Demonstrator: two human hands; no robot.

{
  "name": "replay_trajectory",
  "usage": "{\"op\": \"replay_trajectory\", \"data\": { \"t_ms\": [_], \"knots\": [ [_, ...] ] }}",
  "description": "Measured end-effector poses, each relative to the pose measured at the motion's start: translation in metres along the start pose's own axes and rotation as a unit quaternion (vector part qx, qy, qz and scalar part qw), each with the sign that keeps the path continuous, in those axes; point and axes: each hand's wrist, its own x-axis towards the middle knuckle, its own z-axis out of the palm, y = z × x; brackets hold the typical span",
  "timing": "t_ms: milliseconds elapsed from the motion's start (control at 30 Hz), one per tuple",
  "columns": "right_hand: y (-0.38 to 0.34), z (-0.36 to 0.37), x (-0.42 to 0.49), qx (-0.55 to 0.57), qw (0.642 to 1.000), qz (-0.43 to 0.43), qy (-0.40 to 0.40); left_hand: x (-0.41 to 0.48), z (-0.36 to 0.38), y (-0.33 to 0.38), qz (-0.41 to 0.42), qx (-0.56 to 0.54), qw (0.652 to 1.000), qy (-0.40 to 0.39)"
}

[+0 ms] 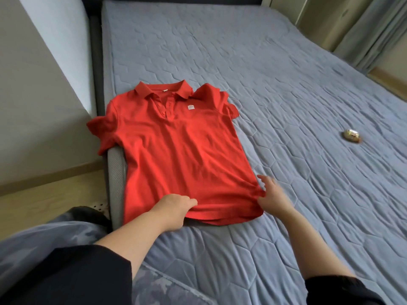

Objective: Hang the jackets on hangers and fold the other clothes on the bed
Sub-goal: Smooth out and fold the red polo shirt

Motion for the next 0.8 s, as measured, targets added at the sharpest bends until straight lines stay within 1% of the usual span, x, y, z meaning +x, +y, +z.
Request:
{"op": "replay_trajectory", "data": {
  "t_ms": [33, 67, 100, 133, 167, 233, 333, 367, 400, 433, 467, 500, 533, 600, 667, 700, 733, 767, 800],
  "knots": [
    [-0.005, 0.001, 0.005, 0.132, 0.988, 0.073, -0.019, 0.0, 0.0, -0.002, -0.011, -0.025, 1.0, 0.008],
    [-0.006, 0.0, 0.012, 0.23, 0.961, 0.15, -0.016, -0.001, -0.002, -0.004, -0.019, -0.047, 0.999, 0.016],
    [-0.003, -0.001, 0.02, 0.281, 0.937, 0.207, 0.001, -0.003, -0.003, -0.005, -0.024, -0.063, 0.997, 0.022],
    [-0.002, -0.003, 0.025, 0.287, 0.928, 0.239, 0.011, -0.003, -0.004, -0.005, -0.026, -0.076, 0.996, 0.026],
    [0.001, -0.005, 0.029, 0.27, 0.928, 0.256, 0.007, -0.004, -0.006, -0.004, -0.027, -0.083, 0.996, 0.028],
    [0.001, -0.009, 0.03, 0.223, 0.933, 0.279, -0.046, -0.005, -0.007, -0.003, -0.024, -0.087, 0.996, 0.026],
    [-0.003, -0.02, 0.03, 0.17, 0.923, 0.311, -0.148, -0.005, -0.007, -0.003, -0.014, -0.088, 0.996, 0.017],
    [-0.004, -0.025, 0.032, 0.146, 0.925, 0.312, -0.163, -0.005, -0.007, -0.003, -0.006, -0.087, 0.996, 0.014],
    [-0.002, -0.029, 0.037, 0.121, 0.932, 0.305, -0.152, -0.005, -0.007, -0.003, 0.002, -0.083, 0.996, 0.008],
    [0.001, -0.031, 0.042, 0.073, 0.942, 0.296, -0.144, -0.006, -0.006, -0.003, 0.012, -0.078, 0.997, 0.0],
    [0.0, -0.033, 0.042, -0.02, 0.952, 0.278, -0.129, -0.006, -0.005, -0.003, 0.023, -0.074, 0.997, -0.01],
    [-0.003, -0.031, 0.04, -0.102, 0.957, 0.252, -0.098, -0.005, -0.004, -0.002, 0.035, -0.065, 0.997, -0.02],
    [-0.006, -0.026, 0.038, -0.14, 0.96, 0.236, -0.056, -0.006, -0.003, -0.002, 0.047, -0.052, 0.997, -0.029],
    [-0.017, -0.01, 0.031, -0.188, 0.968, 0.162, 0.037, -0.006, -0.001, 0.0, 0.056, -0.027, 0.997, -0.04],
    [-0.031, 0.013, 0.028, -0.209, 0.969, 0.036, 0.128, -0.008, 0.0, 0.003, 0.035, -0.002, 0.999, -0.035],
    [-0.042, 0.026, 0.026, -0.196, 0.969, -0.04, 0.145, -0.01, 0.0, 0.006, 0.02, 0.025, 0.999, -0.026],
    [-0.057, 0.037, 0.022, -0.161, 0.971, -0.105, 0.139, -0.012, 0.0, 0.008, 0.004, 0.057, 0.998, -0.014],
    [-0.071, 0.046, 0.017, -0.123, 0.976, -0.151, 0.102, -0.014, 0.0, 0.01, -0.017, 0.085, 0.996, 0.001],
    [-0.087, 0.052, 0.011, -0.099, 0.978, -0.176, 0.047, -0.017, -0.001, 0.01, -0.046, 0.102, 0.994, 0.014]
  ]
}}
